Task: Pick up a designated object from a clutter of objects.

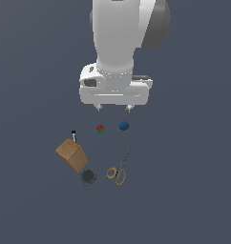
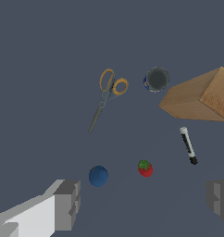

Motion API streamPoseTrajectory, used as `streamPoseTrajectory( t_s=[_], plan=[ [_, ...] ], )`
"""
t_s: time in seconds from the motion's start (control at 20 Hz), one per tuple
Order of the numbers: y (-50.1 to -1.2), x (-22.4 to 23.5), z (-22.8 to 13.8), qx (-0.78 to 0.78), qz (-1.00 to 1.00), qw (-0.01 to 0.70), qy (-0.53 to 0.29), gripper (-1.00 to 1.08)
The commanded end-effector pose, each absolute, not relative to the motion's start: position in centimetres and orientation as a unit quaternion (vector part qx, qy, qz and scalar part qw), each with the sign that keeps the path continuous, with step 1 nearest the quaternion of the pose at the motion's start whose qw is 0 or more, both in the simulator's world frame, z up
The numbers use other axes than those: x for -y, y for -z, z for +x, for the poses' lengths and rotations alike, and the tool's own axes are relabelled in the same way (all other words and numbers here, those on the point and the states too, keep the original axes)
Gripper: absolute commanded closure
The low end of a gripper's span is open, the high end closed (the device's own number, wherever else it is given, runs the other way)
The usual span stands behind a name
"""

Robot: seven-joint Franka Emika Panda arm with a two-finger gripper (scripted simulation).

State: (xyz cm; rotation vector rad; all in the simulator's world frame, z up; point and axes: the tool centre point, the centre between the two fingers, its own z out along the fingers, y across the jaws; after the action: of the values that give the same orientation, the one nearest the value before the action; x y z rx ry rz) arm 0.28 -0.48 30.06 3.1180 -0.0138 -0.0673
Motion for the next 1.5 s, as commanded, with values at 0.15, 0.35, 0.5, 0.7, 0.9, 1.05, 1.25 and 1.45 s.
streamPoseTrajectory(
  t_s=[0.15,0.35,0.5,0.7,0.9,1.05,1.25,1.45],
  plan=[
    [-30.3,0.7,0.4,0.006,1.0,0.011,0.019,-0.92],
    [-31.1,1.7,1.0,0.01,1.0,0.008,0.009,-0.92],
    [-31.4,2.1,1.3,0.012,1.0,0.007,0.004,-0.92],
    [-31.4,2.0,1.2,0.012,1.0,0.007,0.005,-0.92],
    [-31.0,2.4,1.3,0.009,1.0,0.008,0.005,-0.92],
    [-30.1,3.2,1.5,0.003,1.0,0.008,0.005,-0.92],
    [-28.4,4.7,1.7,-0.008,1.0,0.009,0.005,-0.92],
    [-26.0,6.9,1.8,-0.025,1.0,0.01,0.005,-0.92]
  ],
)
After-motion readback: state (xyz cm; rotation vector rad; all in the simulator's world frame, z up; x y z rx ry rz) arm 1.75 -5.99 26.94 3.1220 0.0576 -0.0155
